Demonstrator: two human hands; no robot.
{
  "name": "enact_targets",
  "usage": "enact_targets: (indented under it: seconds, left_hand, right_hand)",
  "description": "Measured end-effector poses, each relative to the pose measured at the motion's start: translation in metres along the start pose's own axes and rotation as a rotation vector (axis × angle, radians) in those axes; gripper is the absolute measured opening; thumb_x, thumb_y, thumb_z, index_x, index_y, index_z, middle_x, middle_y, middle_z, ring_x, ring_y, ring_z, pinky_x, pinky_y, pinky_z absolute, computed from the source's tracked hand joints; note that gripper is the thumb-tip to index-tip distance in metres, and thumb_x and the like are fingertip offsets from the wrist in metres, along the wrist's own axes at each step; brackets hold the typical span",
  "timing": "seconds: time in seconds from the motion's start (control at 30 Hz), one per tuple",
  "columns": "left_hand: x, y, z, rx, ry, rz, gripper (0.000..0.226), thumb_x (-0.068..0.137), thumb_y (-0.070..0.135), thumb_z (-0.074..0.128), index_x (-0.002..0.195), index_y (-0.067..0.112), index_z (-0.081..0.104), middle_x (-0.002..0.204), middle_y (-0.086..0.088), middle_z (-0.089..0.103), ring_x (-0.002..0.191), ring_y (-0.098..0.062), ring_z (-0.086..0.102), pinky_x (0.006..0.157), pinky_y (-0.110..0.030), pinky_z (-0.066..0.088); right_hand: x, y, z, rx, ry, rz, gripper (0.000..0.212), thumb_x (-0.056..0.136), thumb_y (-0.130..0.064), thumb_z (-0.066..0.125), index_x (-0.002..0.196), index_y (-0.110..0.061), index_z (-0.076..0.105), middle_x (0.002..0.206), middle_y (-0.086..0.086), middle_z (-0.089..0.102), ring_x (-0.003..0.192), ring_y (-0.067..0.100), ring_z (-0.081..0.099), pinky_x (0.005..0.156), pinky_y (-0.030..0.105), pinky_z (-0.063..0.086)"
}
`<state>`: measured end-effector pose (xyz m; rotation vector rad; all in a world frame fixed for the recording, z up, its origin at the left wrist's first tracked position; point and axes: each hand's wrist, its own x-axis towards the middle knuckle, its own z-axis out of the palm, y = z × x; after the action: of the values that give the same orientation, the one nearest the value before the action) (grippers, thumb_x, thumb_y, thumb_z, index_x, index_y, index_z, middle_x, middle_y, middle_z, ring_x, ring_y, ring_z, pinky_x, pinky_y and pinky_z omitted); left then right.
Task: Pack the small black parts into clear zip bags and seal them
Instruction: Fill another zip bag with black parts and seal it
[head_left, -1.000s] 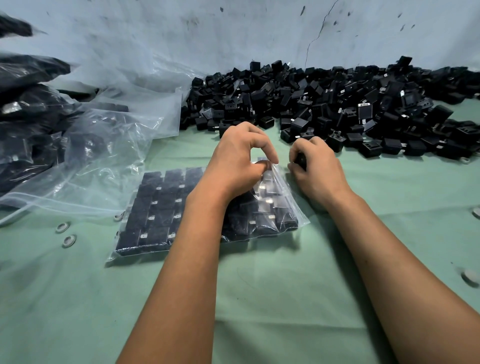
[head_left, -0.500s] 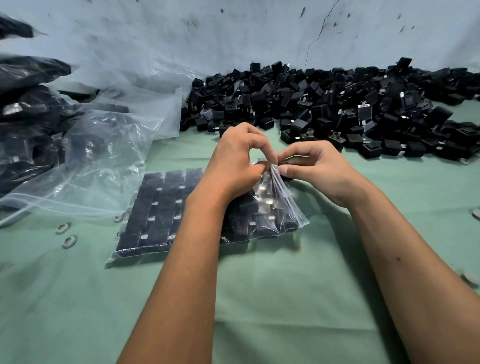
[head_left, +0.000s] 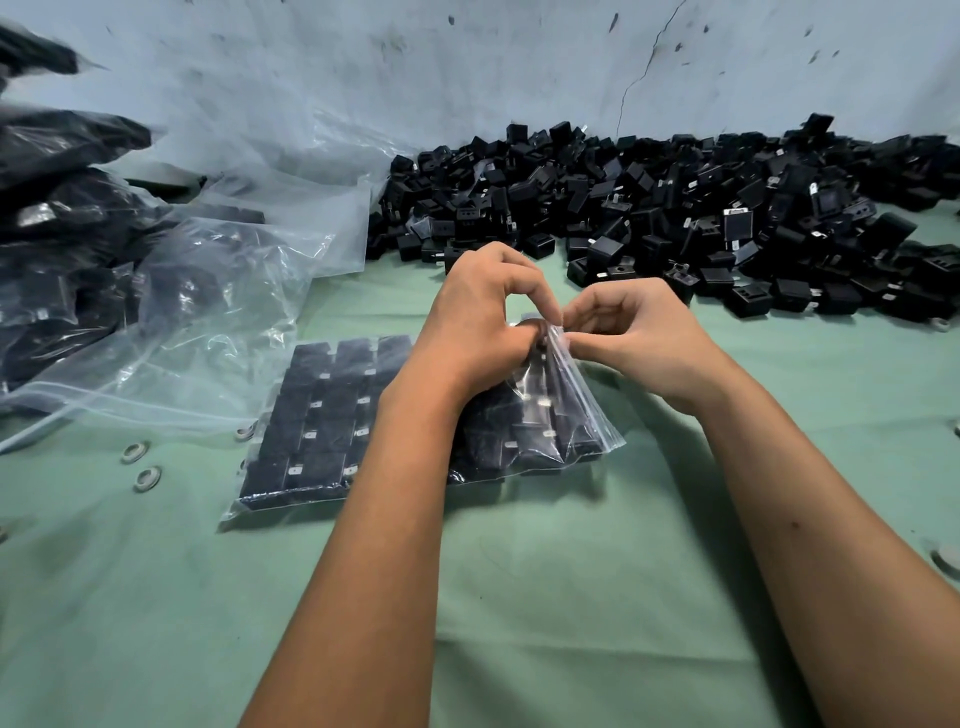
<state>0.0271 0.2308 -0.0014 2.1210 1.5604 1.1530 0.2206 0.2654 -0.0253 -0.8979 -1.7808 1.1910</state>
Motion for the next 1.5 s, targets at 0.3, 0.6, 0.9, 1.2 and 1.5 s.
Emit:
enact_targets:
  seconds: [0.3, 0.6, 0.9, 1.2, 1.5]
  left_hand:
    - [0.0, 0.0, -0.002, -0.004, 0.028, -0.012, 0.021, 0.077, 0.016, 0.085, 0.08, 0.035, 0.077, 0.109, 0.014, 0.062, 0.114, -0.009, 0.057, 0.097, -0.04, 0.051]
    - [0.0, 0.001, -0.001, -0.013, 0.028, -0.003, 0.024, 0.074, 0.011, 0.084, 0.08, 0.033, 0.077, 0.109, 0.013, 0.062, 0.113, -0.01, 0.057, 0.096, -0.041, 0.051]
    - [0.0, 0.002, 0.001, -0.023, 0.029, -0.006, 0.025, 0.073, 0.01, 0.084, 0.079, 0.033, 0.077, 0.108, 0.012, 0.062, 0.114, -0.012, 0.058, 0.096, -0.042, 0.051]
    - [0.0, -0.002, -0.009, 0.034, 0.091, -0.078, 0.012, 0.083, 0.022, 0.082, 0.09, 0.03, 0.075, 0.114, 0.008, 0.065, 0.115, -0.013, 0.059, 0.103, -0.044, 0.049]
    - [-0.014, -0.049, -0.057, 0.259, 0.259, -0.641, 0.019, 0.098, 0.041, 0.063, 0.11, 0.031, 0.072, 0.125, -0.003, 0.069, 0.122, -0.03, 0.058, 0.106, -0.045, 0.047]
  right_hand:
    - [0.004, 0.002, 0.006, 0.104, 0.065, -0.014, 0.014, 0.089, 0.003, 0.074, 0.102, 0.002, 0.068, 0.084, 0.021, 0.076, 0.075, 0.027, 0.072, 0.072, 0.03, 0.059]
    - [0.003, -0.005, 0.015, 0.167, 0.039, 0.066, 0.018, 0.099, 0.009, 0.052, 0.108, -0.002, 0.062, 0.085, 0.02, 0.076, 0.082, 0.04, 0.076, 0.079, 0.047, 0.063]
    - [0.004, -0.006, 0.014, 0.261, -0.036, 0.1, 0.025, 0.1, 0.014, 0.041, 0.114, 0.0, 0.055, 0.08, 0.015, 0.075, 0.077, 0.034, 0.077, 0.069, 0.04, 0.064]
    - [0.003, -0.002, -0.005, 0.182, -0.021, 0.135, 0.032, 0.09, 0.012, 0.066, 0.116, -0.004, 0.057, 0.077, 0.01, 0.073, 0.062, 0.02, 0.069, 0.054, 0.026, 0.057]
    - [-0.013, 0.0, -0.026, 0.052, -0.442, 0.489, 0.058, 0.071, -0.003, 0.079, 0.119, 0.009, 0.048, 0.082, 0.027, 0.071, 0.06, 0.028, 0.071, 0.05, 0.027, 0.058]
